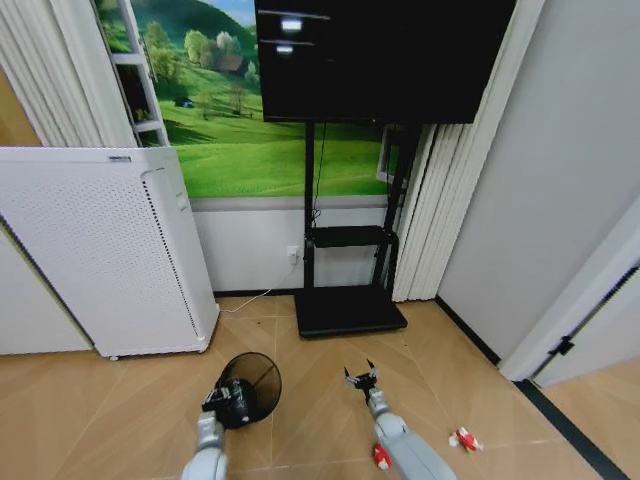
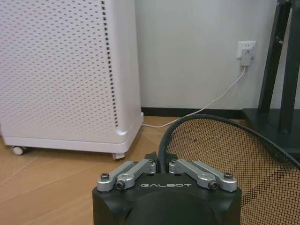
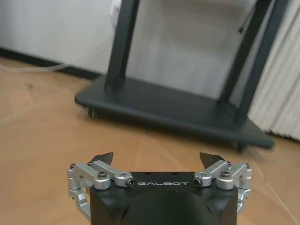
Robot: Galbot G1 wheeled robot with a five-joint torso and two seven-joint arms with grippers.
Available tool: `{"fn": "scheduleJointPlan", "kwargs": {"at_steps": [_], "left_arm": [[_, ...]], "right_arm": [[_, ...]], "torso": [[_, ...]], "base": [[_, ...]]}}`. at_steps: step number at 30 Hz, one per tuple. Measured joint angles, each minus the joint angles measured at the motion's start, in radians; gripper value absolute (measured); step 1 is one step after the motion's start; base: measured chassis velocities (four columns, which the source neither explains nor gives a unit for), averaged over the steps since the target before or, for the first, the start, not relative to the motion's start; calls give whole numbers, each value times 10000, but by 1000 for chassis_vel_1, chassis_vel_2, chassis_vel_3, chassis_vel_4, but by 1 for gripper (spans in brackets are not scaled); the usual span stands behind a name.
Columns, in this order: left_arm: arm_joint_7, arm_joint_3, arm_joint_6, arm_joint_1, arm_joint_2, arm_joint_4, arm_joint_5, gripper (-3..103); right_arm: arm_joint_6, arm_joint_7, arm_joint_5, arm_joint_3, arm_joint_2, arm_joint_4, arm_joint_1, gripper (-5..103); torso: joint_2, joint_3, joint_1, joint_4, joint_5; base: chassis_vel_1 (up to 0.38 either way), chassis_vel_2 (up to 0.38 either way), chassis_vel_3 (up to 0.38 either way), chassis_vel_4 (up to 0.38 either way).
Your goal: Pick up the trash bin and place the garbage on the floor into it.
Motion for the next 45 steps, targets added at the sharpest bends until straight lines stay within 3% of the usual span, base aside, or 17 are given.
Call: {"fn": "scheduleJointPlan", "kwargs": {"at_steps": [9,17,23,28,45], "left_arm": [[273,-977,-839,1439,511,-472,-1196,6],[345,-1460,-1019,1400,801,-451,-1301,6],[361,-1420,-1005,1301,766,-412,-1251,6],[380,-1302,-982,1272,638,-394,-1129,6],[348,-1328,-862,1194,657,-576,-1115,6]], "right_arm": [[-49,-284,-742,253,-411,167,-1557,100],[-7,-276,-1734,195,-32,-71,-2269,100],[-385,230,-2231,331,298,-96,-2339,100],[-587,764,-2256,567,363,-370,-2022,100],[-1157,852,-1745,600,49,-612,-2128,100]], "torso": [[1,-3,-3,7,-8],[1,-1,-2,5,-4],[1,0,-2,5,-5],[0,0,0,5,-5],[0,1,0,4,-3]], "base": [[0,0,0,0],[0,0,0,0],[0,0,0,0],[0,0,0,0],[0,0,0,0]]}}
